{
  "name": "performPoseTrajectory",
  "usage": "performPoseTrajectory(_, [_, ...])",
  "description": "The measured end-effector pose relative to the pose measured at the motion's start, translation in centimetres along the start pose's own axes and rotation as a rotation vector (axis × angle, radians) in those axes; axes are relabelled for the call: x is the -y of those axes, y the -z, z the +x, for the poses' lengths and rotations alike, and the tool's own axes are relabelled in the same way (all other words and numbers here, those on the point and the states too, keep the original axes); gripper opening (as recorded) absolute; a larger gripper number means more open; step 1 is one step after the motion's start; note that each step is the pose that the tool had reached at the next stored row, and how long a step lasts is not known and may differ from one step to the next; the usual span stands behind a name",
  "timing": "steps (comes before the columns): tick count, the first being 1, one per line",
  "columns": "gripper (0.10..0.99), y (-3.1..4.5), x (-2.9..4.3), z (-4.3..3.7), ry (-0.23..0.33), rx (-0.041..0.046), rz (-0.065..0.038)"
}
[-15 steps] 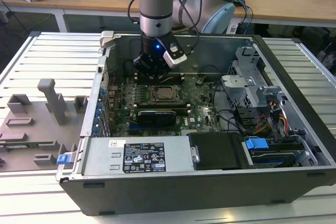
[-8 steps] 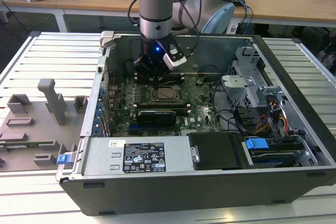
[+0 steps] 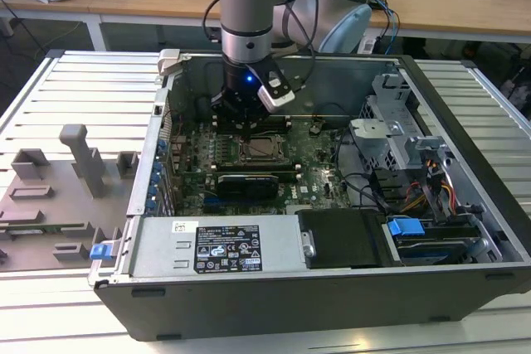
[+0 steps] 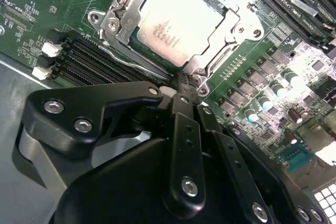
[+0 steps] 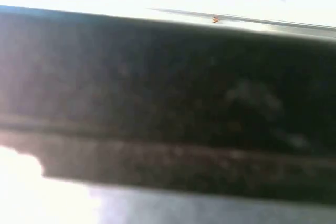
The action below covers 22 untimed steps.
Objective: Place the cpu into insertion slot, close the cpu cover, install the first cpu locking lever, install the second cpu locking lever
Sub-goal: 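Install the first cpu locking lever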
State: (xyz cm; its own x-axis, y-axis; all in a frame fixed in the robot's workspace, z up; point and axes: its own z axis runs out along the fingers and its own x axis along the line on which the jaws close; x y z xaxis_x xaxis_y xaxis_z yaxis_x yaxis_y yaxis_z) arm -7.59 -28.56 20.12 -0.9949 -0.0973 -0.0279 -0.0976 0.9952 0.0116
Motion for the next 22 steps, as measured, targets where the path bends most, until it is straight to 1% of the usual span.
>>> performPoseTrajectory(2, [0.106,0.05,0.01,-0.22,0.000,0.0002,0.000])
performPoseTrajectory(5, [0.106,0.05,0.08,-0.87,0.000,-0.0025,-0.001])
performPoseTrajectory(8, [0.106,0.03,0.18,-1.85,0.000,-0.0097,-0.004])
performPoseTrajectory(9, [0.106,0.03,0.22,-2.30,0.000,-0.0131,-0.007])
performPoseTrajectory(13, [0.106,-0.01,0.32,-3.40,-0.001,-0.0213,-0.016])
performPoseTrajectory(16, [0.106,-0.02,0.39,-4.05,-0.001,-0.0254,-0.020])
performPoseTrajectory(18, [0.106,0.01,0.39,-4.15,-0.001,-0.0249,-0.023])
performPoseTrajectory(19, [0.106,0.14,0.37,-4.16,-0.001,-0.0240,-0.025])
performPoseTrajectory(22, [0.106,0.57,0.38,-4.12,-0.001,-0.0247,-0.024])
